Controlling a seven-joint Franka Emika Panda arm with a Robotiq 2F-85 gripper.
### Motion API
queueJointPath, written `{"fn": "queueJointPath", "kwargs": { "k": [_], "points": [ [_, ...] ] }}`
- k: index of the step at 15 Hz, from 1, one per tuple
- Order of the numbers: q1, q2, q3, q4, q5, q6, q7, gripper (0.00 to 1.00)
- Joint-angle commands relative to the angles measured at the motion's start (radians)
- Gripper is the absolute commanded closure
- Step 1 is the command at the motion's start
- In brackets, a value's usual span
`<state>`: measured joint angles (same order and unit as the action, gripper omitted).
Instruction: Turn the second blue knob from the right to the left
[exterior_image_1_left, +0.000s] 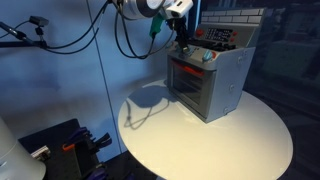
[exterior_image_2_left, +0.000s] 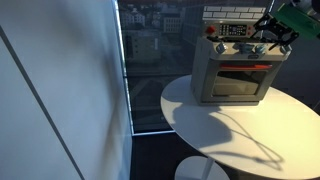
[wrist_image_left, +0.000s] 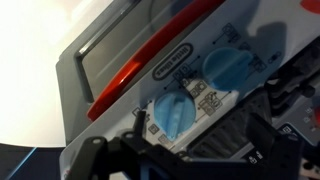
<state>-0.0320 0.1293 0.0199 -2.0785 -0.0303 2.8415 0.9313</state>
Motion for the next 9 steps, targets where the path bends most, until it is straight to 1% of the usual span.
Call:
{"fn": "queueJointPath", "kwargs": {
  "k": [1, 3, 4, 5, 6, 8, 9],
  "points": [
    [0.002, 0.028, -0.001, 0.040, -0.004, 0.005, 0.002, 0.00],
    [0.003, 0.034, 0.000, 0.046, -0.003, 0.005, 0.000, 0.00],
    [0.004, 0.035, 0.000, 0.047, -0.003, 0.006, 0.000, 0.02],
    [0.004, 0.036, 0.000, 0.048, -0.003, 0.006, 0.000, 0.10],
    [0.004, 0.038, 0.000, 0.049, -0.003, 0.007, 0.000, 0.13],
    [0.005, 0.040, 0.000, 0.050, -0.003, 0.007, 0.000, 0.28],
    [0.005, 0.039, -0.001, 0.050, -0.003, 0.007, 0.000, 0.24]
  ]
}}
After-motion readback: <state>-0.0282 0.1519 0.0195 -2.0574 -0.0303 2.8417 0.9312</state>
